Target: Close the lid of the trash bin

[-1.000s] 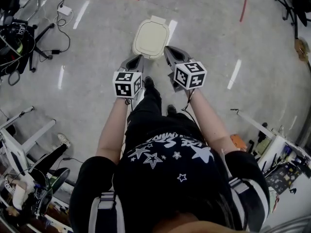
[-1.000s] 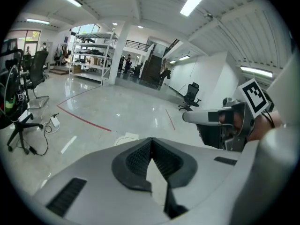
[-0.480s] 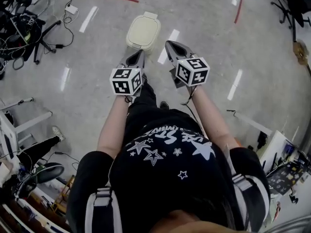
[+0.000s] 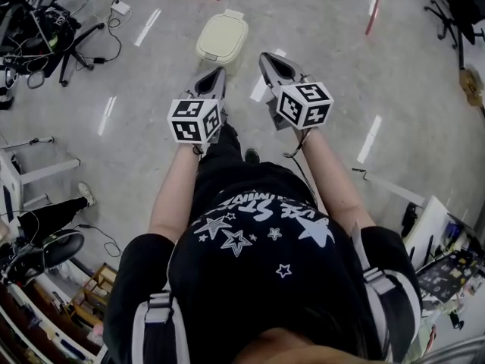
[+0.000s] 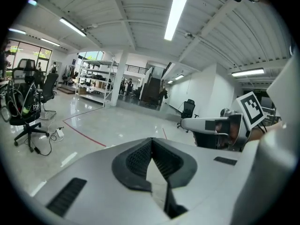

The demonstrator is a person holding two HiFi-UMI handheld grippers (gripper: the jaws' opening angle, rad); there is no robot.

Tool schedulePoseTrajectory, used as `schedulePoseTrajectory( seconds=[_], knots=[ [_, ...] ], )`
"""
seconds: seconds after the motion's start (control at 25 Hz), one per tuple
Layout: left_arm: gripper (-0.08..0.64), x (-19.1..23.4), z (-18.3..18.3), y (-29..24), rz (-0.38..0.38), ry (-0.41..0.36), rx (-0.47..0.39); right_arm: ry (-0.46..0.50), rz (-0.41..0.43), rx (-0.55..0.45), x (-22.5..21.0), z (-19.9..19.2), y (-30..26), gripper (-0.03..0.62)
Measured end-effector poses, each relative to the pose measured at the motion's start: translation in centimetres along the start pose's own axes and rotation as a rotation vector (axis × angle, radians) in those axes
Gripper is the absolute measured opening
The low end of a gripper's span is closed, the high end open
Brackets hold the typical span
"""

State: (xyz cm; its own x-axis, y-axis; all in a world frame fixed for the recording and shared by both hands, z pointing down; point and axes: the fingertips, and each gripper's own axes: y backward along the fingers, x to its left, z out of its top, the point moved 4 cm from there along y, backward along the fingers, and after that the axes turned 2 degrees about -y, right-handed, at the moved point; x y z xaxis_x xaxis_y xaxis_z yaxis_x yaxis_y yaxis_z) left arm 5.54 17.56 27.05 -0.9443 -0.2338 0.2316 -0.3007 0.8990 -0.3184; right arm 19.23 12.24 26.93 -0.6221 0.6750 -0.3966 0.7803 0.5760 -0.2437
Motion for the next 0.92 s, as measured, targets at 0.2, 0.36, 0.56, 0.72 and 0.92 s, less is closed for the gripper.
schedulePoseTrajectory(
  seconds=[0.2,0.36,0.56,0.72,0.92],
  knots=[
    [0.011,-1.7,0.4,2.7,0.020,-0.012,-0.044,0.023,0.024,-0.012,1.5,-0.4,2.2,0.002],
    [0.011,-2.3,0.3,4.2,0.019,-0.016,-0.062,0.038,0.038,-0.011,2.9,-1.0,3.1,0.002],
    [0.011,-2.9,0.0,5.6,0.010,-0.016,-0.065,0.053,0.043,-0.015,4.0,-1.2,4.1,0.000],
    [0.011,-2.9,0.0,6.4,-0.006,-0.013,-0.068,0.062,0.029,-0.021,4.8,-1.0,4.4,0.002],
    [0.011,-2.2,0.7,7.7,-0.026,-0.007,-0.082,0.077,0.011,-0.033,6.6,-0.6,4.3,0.002]
  ],
)
